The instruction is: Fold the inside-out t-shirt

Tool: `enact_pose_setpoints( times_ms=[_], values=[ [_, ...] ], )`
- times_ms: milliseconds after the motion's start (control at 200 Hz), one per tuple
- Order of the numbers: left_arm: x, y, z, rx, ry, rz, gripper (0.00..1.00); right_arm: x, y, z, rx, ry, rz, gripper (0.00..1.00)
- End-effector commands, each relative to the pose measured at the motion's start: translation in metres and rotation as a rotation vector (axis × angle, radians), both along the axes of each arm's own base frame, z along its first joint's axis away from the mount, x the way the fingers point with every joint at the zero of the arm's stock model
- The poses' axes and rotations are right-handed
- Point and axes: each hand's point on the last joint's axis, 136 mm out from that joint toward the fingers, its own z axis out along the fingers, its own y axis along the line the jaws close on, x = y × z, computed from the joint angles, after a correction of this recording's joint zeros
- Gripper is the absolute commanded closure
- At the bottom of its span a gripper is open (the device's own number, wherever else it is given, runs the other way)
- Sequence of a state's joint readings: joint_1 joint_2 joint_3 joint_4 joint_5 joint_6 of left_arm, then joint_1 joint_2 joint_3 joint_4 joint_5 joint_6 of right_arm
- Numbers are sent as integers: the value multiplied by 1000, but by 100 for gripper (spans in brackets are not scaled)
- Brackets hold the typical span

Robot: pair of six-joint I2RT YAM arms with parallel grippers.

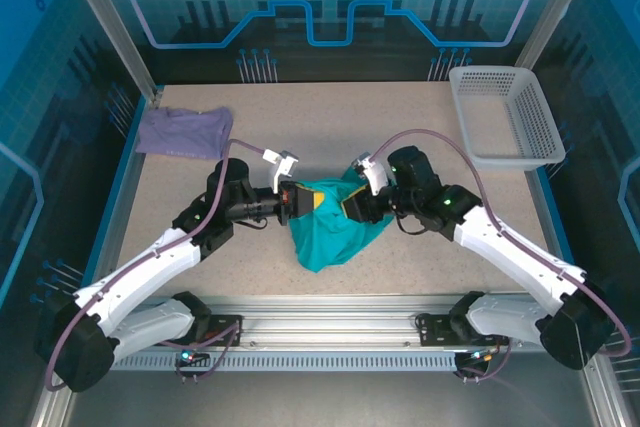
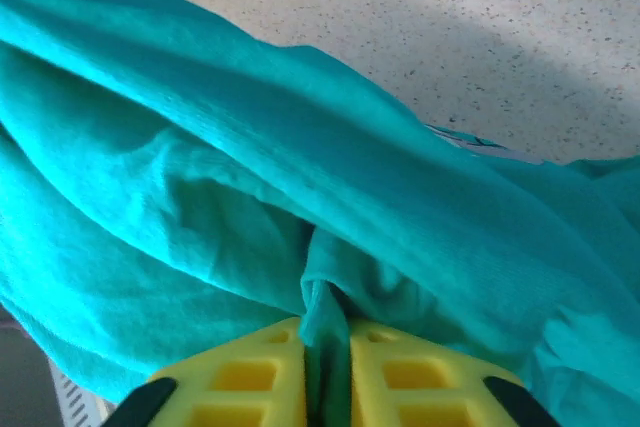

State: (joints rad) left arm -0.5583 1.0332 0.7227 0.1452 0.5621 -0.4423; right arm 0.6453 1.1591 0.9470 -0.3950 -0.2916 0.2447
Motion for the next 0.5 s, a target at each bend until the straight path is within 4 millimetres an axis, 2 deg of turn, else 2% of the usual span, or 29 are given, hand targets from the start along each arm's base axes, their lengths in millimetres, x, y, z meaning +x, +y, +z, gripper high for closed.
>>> enact_pose_setpoints(
  times_ms=[0, 55, 145, 205, 285, 385, 495],
  values=[
    [11, 8, 14, -10, -61, 73, 100, 3, -8, 32, 33, -92, -25, 100],
    [22, 15, 8, 7, -36, 150, 100, 0, -15, 51, 102, -130, -18, 100],
    [48, 36, -16, 40, 84, 316, 100, -11, -19, 90, 305, -199, 36, 100],
    [57, 44, -28, 23, 160, 350, 100, -17, -18, 98, 394, -217, 71, 100],
    [58, 42, -34, 0, 188, 332, 92, -20, -14, 101, 452, -219, 102, 100],
    [52, 42, -34, 16, 176, 311, 80, -15, -9, 95, 467, -190, 105, 100],
    [46, 53, -38, 115, 138, 348, 61, -7, -5, 88, 462, -165, 95, 100]
  ],
)
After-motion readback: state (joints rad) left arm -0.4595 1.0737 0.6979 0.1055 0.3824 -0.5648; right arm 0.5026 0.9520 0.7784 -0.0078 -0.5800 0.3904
